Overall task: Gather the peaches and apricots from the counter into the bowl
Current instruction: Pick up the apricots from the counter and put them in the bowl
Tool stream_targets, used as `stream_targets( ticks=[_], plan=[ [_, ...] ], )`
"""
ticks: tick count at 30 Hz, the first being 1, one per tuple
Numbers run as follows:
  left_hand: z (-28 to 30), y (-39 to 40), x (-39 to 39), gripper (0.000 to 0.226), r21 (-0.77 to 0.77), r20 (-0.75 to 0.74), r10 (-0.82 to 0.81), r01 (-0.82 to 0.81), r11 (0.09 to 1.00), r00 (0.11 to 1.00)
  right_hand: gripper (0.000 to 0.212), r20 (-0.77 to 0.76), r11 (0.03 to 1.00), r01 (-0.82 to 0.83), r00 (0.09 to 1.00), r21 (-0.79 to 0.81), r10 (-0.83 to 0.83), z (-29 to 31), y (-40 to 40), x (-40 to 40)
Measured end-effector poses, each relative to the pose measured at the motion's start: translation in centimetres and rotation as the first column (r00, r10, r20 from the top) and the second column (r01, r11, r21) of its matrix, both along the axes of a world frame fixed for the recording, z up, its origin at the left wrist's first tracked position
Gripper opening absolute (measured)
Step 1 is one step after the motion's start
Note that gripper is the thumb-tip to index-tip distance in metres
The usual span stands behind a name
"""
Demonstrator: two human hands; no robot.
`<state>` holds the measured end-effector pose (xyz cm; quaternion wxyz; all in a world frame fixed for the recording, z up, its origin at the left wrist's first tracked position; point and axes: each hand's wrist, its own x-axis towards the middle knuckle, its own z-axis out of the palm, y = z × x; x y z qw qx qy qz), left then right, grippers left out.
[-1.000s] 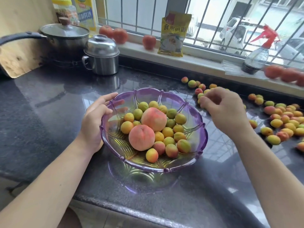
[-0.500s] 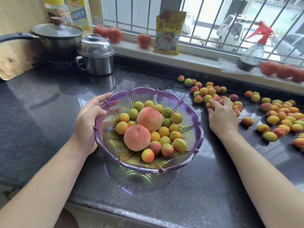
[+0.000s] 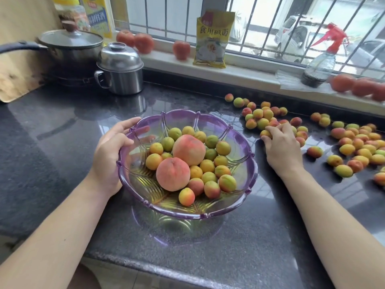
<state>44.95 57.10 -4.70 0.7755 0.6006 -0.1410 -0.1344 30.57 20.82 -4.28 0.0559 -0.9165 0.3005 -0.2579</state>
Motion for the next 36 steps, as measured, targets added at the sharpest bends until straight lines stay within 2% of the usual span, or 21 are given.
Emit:
stream_targets(
  ticks=[3, 7, 9, 11, 13, 15, 17, 19, 23, 25, 29, 36],
  plan=[
    [0.1, 0.0, 0.0, 0.057, -0.002, 0.006, -0.001, 0.001, 1.0, 1.0, 0.027, 0.09, 0.996, -0.062, 0.994, 0.061, 0.057, 0.0, 0.1, -0.4],
    [0.1, 0.0, 0.1, 0.058, -0.011, -0.006, 0.003, -0.003, 1.0, 1.0, 0.031, 0.328, 0.956, -0.15, 0.943, 0.254, 0.061, 1.6, 1.6, -1.5],
    [0.1, 0.0, 0.0, 0.057, -0.008, -0.006, 0.002, -0.003, 1.0, 1.0, 0.03, 0.431, 0.897, -0.247, 0.899, 0.366, 0.071, 4.1, 3.3, -2.2],
    [0.1, 0.0, 0.0, 0.057, 0.0, 0.001, 0.009, -0.009, 1.0, 1.0, 0.024, 0.444, 0.8, -0.398, 0.876, 0.449, 0.187, 7.0, 5.6, -3.0],
    [0.1, 0.0, -0.1, 0.057, 0.01, 0.007, 0.009, -0.009, 1.0, 1.0, 0.025, 0.329, 0.67, -0.504, 0.864, 0.545, 0.382, 9.5, 8.0, -3.6],
    [0.2, 0.0, -0.1, 0.057, 0.018, 0.013, 0.006, -0.006, 1.0, 1.0, 0.03, 0.127, 0.58, -0.517, 0.805, 0.63, 0.58, 11.1, 10.2, -3.9],
    [0.3, 0.0, -0.2, 0.056, 0.011, 0.008, 0.006, -0.006, 1.0, 1.0, 0.033, -0.057, 0.561, -0.505, 0.708, 0.656, 0.704, 12.2, 12.0, -4.0],
    [0.3, 0.0, -0.3, 0.057, 0.004, -0.004, 0.008, -0.008, 1.0, 1.0, 0.036, -0.21, 0.586, -0.511, 0.614, 0.63, 0.761, 12.9, 13.4, -3.8],
    [0.3, 0.0, -0.2, 0.055, 0.007, -0.013, 0.012, -0.012, 1.0, 1.0, 0.041, -0.509, 0.685, -0.55, 0.462, 0.477, 0.726, 13.1, 15.3, -2.9],
    [0.3, 0.0, -0.2, 0.057, 0.005, -0.025, 0.015, -0.015, 1.0, 1.0, 0.042, -0.594, 0.704, -0.544, 0.403, 0.456, 0.697, 13.0, 16.3, -2.6],
    [0.3, 0.1, -0.1, 0.058, -0.003, -0.05, 0.022, -0.022, 1.0, 0.999, 0.031, -0.67, 0.697, -0.609, 0.339, 0.379, 0.66, 12.0, 17.7, -1.7],
    [0.3, 0.1, -0.1, 0.056, 0.031, -0.029, 0.011, -0.01, 0.999, 1.0, 0.028, -0.747, 0.69, -0.642, 0.266, 0.334, 0.609, 11.6, 18.0, -0.9]
  ],
)
